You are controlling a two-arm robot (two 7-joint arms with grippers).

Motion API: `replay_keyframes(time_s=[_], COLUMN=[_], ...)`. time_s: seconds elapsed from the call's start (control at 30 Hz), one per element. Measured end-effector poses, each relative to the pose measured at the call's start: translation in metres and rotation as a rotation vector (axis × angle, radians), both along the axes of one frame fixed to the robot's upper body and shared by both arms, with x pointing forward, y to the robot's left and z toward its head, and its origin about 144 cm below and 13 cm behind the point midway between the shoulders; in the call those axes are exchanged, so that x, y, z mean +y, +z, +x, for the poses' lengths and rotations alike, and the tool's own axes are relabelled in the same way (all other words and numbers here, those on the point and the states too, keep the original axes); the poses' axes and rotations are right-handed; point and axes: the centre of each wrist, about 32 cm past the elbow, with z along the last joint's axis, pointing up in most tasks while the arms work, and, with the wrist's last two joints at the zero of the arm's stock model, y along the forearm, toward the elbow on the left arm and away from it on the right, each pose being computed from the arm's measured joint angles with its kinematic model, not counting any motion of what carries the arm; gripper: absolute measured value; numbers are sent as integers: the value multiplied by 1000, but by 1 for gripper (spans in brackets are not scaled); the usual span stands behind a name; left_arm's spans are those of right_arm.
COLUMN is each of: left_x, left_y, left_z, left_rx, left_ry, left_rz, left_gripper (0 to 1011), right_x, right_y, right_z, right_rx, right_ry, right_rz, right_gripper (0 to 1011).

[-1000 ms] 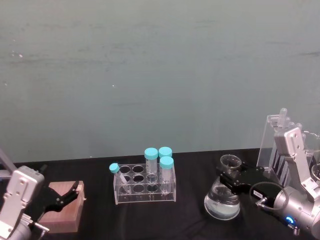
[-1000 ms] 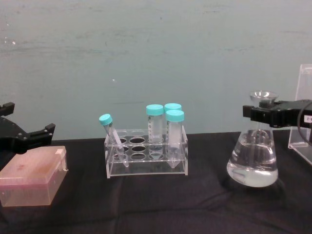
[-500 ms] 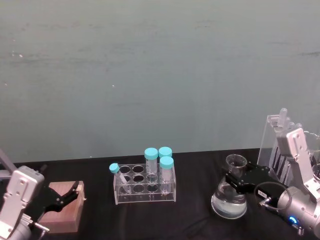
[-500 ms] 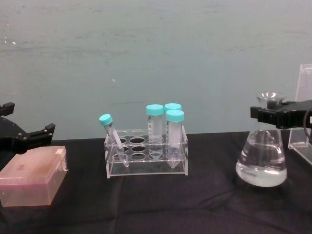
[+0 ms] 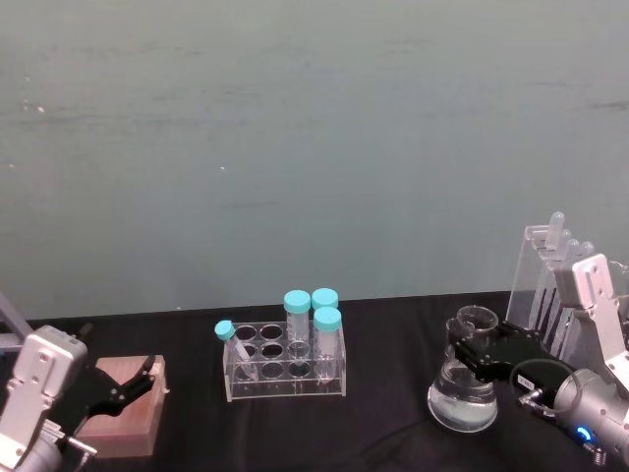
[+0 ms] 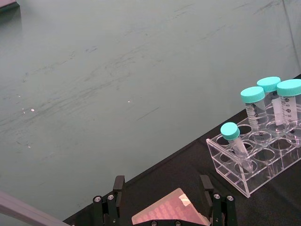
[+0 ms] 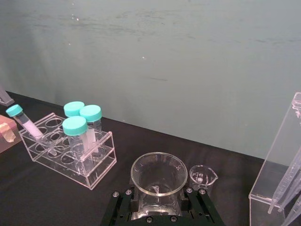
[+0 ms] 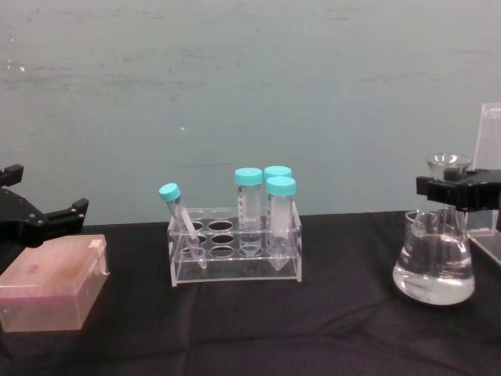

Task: Place the experimental apparatus aside using one hand.

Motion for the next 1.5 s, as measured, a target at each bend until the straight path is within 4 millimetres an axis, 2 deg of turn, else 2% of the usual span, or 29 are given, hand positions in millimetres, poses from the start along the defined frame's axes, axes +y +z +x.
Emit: replay_keyframes(time_s=[1.5], left_x=[0], left_y=[0], left_z=[0], left_rx=[0], left_ry=[0], left_rz=[0], left_gripper=[1000], right_x=[-7], right_y=[-2], right_z=[1], right_rx=[9], right_ry=[-58], right_rz=[-14], right_gripper=[450])
